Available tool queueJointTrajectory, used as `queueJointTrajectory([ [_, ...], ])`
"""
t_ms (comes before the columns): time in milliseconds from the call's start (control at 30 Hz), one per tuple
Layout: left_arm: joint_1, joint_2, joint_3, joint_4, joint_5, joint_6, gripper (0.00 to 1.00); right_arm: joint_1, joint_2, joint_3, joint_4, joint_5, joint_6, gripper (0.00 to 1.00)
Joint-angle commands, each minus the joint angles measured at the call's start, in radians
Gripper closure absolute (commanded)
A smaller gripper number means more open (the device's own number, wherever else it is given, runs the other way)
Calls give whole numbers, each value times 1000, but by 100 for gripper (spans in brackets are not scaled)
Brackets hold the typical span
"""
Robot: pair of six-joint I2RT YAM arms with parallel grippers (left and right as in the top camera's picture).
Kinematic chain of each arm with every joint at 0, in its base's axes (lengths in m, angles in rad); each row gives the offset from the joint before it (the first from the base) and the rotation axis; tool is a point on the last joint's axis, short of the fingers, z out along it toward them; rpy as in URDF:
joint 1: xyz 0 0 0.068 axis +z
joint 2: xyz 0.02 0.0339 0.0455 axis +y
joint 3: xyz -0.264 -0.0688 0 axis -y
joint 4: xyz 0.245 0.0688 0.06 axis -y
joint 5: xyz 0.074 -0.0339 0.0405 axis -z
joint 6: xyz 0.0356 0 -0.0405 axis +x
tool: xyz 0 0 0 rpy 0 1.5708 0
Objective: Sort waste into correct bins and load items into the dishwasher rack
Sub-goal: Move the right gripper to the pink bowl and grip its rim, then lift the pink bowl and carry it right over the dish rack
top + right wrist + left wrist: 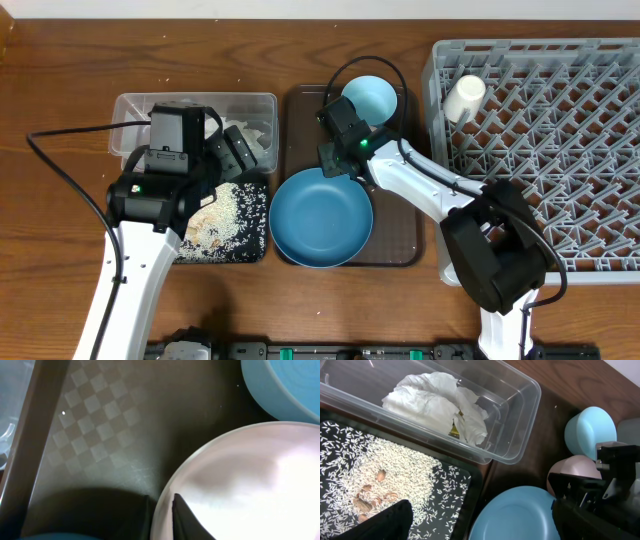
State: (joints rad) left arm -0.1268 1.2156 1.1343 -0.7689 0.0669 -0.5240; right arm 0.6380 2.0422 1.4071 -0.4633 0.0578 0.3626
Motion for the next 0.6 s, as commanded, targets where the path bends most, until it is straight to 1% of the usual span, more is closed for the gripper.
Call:
queueJointTrajectory([
  [0, 3, -7, 22, 0, -19, 2, 9, 12, -37, 5, -9, 13, 7, 94],
  [100, 3, -7, 22, 0, -19, 2, 9, 13, -40, 5, -12, 13, 7, 96],
  [133, 3, -7, 22, 0, -19, 3, 9, 13, -42, 5, -13, 13, 7, 99],
  [267, 3, -7, 22, 0, -19, 3, 9, 13, -87, 5, -48, 13, 8, 99],
  [433, 3, -7, 22, 0, -19, 2, 9, -2, -229, 5, -146, 16, 6, 99],
  [567, 3, -7, 22, 0, -19, 2, 9, -25, -378, 5, -255, 16, 6, 99],
])
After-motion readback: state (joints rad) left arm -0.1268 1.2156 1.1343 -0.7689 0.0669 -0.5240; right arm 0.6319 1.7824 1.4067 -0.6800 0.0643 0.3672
